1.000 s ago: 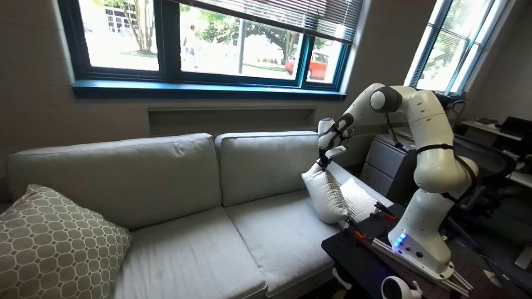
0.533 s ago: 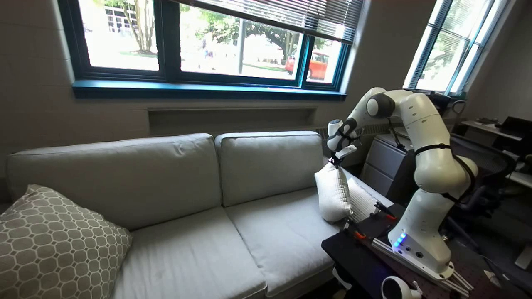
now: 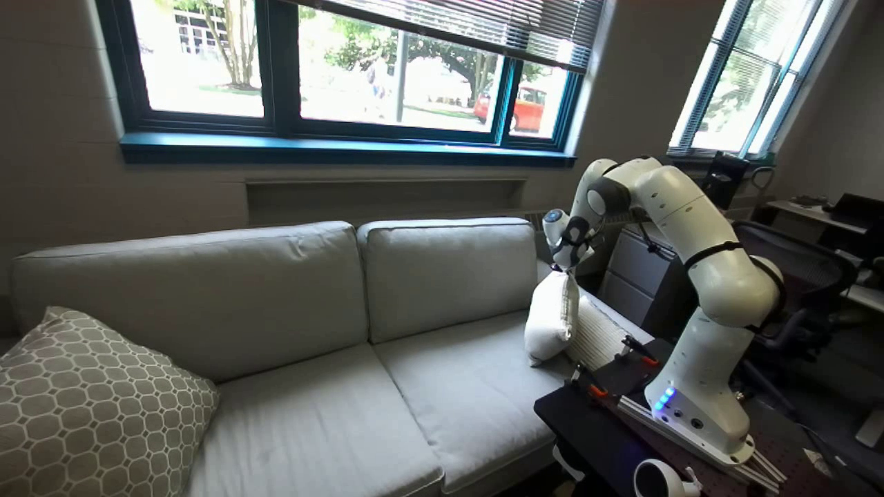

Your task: Put the pillows upright against the arm rest

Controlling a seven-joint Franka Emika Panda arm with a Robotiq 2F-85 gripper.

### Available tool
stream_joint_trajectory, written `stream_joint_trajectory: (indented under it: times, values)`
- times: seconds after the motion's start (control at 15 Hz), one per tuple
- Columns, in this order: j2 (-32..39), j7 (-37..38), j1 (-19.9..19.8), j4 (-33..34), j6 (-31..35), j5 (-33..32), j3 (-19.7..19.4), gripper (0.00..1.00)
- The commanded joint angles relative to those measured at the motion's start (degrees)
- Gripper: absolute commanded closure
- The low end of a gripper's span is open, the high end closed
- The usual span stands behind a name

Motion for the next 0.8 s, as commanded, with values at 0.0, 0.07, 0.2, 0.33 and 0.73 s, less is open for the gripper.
stream_joint_trajectory:
  times: [0.0,0.07,0.2,0.33,0.73]
  values:
    - [6.63,7.49,8.60,0.97,3.26,-0.38,-11.00,0.92]
    - [7.90,8.20,10.46,0.59,3.65,0.68,-13.13,0.92]
    - [10.52,9.78,13.61,0.28,4.50,2.24,-16.69,0.92]
    - [11.78,9.93,15.44,-0.08,4.83,4.47,-18.14,0.92]
    - [-1.16,-2.57,15.27,-5.58,1.18,12.28,-5.66,0.65]
